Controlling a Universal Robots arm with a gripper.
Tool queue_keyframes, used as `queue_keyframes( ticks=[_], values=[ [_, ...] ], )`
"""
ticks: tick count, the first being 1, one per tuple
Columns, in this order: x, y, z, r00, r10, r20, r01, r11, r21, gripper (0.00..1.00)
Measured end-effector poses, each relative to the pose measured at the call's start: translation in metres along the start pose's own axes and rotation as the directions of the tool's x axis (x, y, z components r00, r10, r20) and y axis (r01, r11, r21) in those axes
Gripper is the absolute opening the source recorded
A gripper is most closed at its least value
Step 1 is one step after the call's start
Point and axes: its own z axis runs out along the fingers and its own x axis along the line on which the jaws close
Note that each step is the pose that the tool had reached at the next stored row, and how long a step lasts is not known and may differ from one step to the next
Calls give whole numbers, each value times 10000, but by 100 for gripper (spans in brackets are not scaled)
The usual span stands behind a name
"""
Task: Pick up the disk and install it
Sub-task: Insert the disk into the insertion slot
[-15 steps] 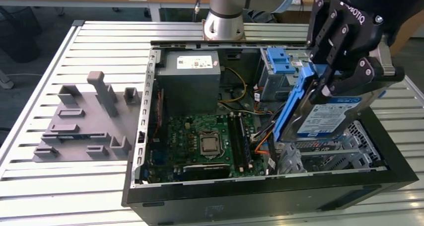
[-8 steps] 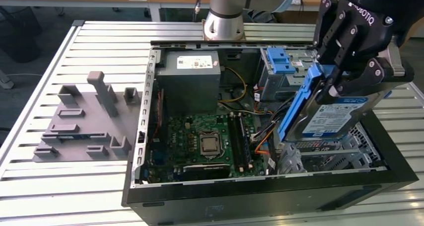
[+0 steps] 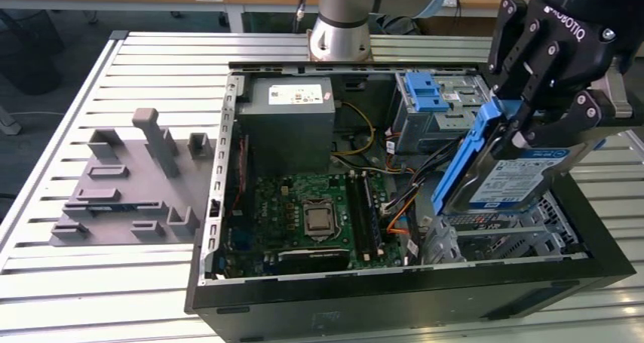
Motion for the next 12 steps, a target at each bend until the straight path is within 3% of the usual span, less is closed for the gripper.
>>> queue_keyframes(
  ticks=[6, 12],
  values=[
    [0, -6, 2, 10000, 0, 1, 0, 10000, 0, 36],
    [-2, -74, 11, 10000, -7, 1, 7, 10000, 0, 36]
  ],
)
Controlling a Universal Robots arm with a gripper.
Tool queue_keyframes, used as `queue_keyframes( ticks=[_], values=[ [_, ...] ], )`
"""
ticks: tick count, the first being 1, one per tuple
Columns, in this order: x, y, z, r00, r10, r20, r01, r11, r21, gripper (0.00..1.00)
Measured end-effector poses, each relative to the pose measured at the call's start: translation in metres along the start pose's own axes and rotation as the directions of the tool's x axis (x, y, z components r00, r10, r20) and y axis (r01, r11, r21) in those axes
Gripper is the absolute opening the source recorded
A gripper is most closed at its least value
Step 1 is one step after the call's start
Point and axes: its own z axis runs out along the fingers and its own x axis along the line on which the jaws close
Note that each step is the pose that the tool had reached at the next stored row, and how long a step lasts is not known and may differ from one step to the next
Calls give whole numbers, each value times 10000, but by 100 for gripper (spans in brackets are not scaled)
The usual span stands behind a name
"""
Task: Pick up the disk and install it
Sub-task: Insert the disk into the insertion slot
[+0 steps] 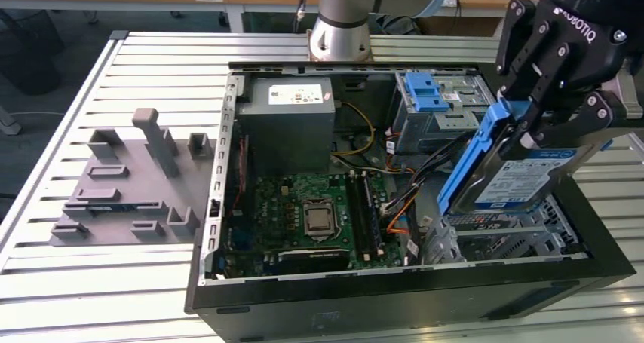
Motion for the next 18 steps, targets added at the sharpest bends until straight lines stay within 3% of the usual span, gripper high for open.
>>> queue_keyframes(
  ticks=[13, 18],
  values=[
    [1, -108, 45, 10000, -28, -1, 28, 10000, 0, 36],
    [20, -115, 62, 9999, -138, 2, 138, 9999, -1, 36]
  ],
)
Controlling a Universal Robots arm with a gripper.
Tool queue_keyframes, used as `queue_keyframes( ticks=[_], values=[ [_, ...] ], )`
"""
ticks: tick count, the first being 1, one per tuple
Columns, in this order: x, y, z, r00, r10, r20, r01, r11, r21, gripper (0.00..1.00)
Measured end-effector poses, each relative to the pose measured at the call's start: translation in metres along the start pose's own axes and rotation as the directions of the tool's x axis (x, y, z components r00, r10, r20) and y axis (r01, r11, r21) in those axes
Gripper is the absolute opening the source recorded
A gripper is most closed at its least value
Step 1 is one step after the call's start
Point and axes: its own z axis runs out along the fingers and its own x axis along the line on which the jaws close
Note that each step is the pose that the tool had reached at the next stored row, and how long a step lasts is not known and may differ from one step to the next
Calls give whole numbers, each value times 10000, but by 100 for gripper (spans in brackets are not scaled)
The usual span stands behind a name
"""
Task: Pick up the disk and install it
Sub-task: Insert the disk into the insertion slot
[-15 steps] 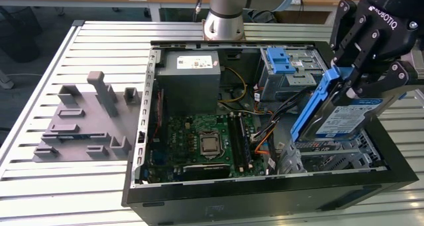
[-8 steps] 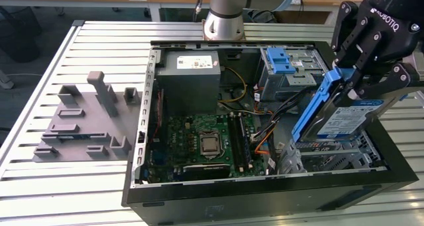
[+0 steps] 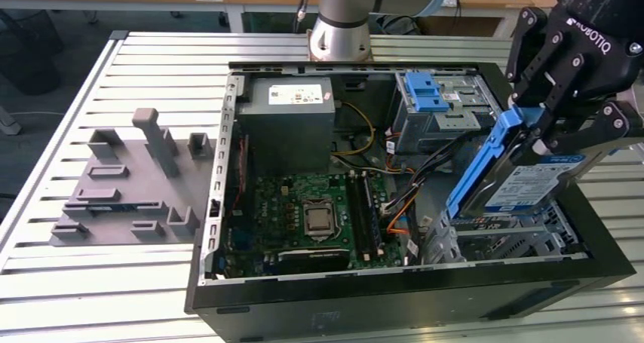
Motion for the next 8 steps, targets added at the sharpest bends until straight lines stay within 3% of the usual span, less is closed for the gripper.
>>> queue_keyframes(
  ticks=[8],
  values=[
    [21, -3, 23, 10000, -7, -1, 7, 10000, -1, 36]
  ],
)
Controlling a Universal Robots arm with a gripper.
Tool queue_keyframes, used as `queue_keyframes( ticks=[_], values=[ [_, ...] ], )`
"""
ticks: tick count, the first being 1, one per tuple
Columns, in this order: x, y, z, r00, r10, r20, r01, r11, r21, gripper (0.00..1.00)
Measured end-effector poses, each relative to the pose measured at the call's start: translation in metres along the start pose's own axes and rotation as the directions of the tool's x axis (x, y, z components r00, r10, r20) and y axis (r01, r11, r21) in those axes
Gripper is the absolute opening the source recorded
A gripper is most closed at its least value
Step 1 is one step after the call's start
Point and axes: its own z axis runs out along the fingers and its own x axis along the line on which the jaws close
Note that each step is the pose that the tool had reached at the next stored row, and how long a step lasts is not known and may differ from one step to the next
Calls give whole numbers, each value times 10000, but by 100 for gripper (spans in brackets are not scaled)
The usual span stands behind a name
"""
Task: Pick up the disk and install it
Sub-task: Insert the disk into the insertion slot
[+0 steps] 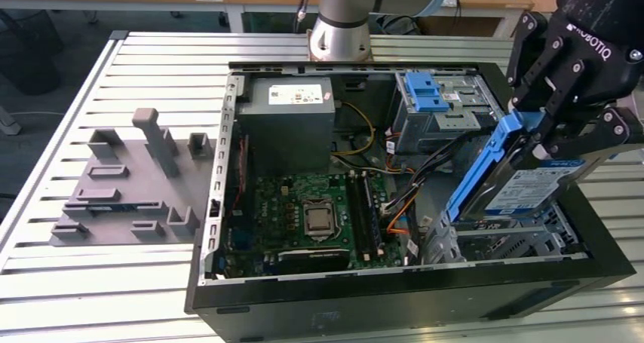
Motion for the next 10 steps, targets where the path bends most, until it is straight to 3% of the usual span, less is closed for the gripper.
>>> queue_keyframes(
  ticks=[10],
  values=[
    [10, -10, 29, 10000, -3, 1, 3, 10000, 0, 36]
  ],
)
